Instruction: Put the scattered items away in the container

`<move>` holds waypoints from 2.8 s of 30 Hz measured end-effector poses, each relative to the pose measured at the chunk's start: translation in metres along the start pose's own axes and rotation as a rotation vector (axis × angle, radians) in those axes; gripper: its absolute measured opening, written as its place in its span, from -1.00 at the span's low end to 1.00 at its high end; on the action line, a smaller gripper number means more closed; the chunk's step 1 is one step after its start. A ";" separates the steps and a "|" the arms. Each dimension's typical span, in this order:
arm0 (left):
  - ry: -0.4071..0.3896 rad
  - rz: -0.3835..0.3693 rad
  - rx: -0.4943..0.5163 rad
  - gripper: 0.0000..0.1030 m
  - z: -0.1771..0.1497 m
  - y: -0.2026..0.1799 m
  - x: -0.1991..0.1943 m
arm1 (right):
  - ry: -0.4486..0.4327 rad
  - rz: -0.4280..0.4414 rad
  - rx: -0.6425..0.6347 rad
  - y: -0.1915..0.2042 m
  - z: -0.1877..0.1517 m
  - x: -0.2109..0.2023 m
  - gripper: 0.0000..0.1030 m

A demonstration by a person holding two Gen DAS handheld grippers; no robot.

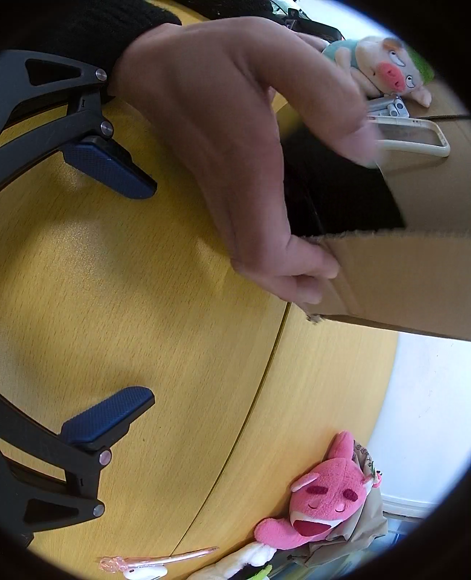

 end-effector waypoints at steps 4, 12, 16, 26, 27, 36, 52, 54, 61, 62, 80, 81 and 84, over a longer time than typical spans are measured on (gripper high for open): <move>0.000 0.000 0.000 1.00 0.000 0.000 0.000 | 0.000 0.000 0.000 0.000 0.000 0.000 1.00; -0.001 0.000 0.001 1.00 0.002 -0.002 -0.002 | -0.001 0.000 -0.001 0.000 0.000 0.000 1.00; -0.001 0.001 0.001 1.00 0.003 -0.003 -0.004 | -0.001 0.000 -0.001 0.000 0.000 0.000 1.00; -0.001 0.000 0.001 1.00 0.004 -0.004 -0.006 | 0.000 0.001 -0.001 0.000 0.000 -0.001 1.00; -0.001 0.000 0.001 1.00 0.004 -0.004 -0.006 | 0.000 0.001 -0.001 0.000 0.000 -0.001 1.00; -0.001 0.000 0.002 1.00 0.004 -0.004 -0.006 | 0.000 0.001 -0.001 0.001 0.000 -0.001 1.00; -0.001 0.000 0.002 1.00 0.006 -0.006 -0.008 | 0.001 0.002 -0.002 -0.001 0.000 -0.001 1.00; -0.001 0.000 0.002 1.00 0.007 -0.006 -0.008 | 0.001 0.002 -0.002 -0.001 0.000 -0.001 1.00; -0.001 0.000 0.002 1.00 0.006 -0.006 -0.007 | 0.001 0.002 -0.002 0.000 0.000 -0.002 1.00; -0.001 0.000 0.002 1.00 0.006 -0.006 -0.007 | 0.001 0.003 -0.002 0.000 0.000 -0.002 1.00; -0.001 -0.001 0.003 1.00 0.008 -0.007 -0.008 | 0.001 0.003 -0.003 0.000 0.000 -0.002 1.00; -0.001 -0.001 0.003 1.00 0.008 -0.007 -0.008 | 0.002 0.003 -0.003 0.000 0.000 -0.002 1.00; -0.002 -0.001 0.003 1.00 0.008 -0.007 -0.008 | 0.002 0.003 -0.003 0.000 0.000 -0.002 1.00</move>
Point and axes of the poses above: each gripper's, at about its wrist camera, not at the fingertips, and x roughly the way its jaws point, y to its left, z to its top, the point moved 3 cm from there along x, roughly the way its jaws point, and after that the axes turned 10 degrees about x, right-handed, at the moved point
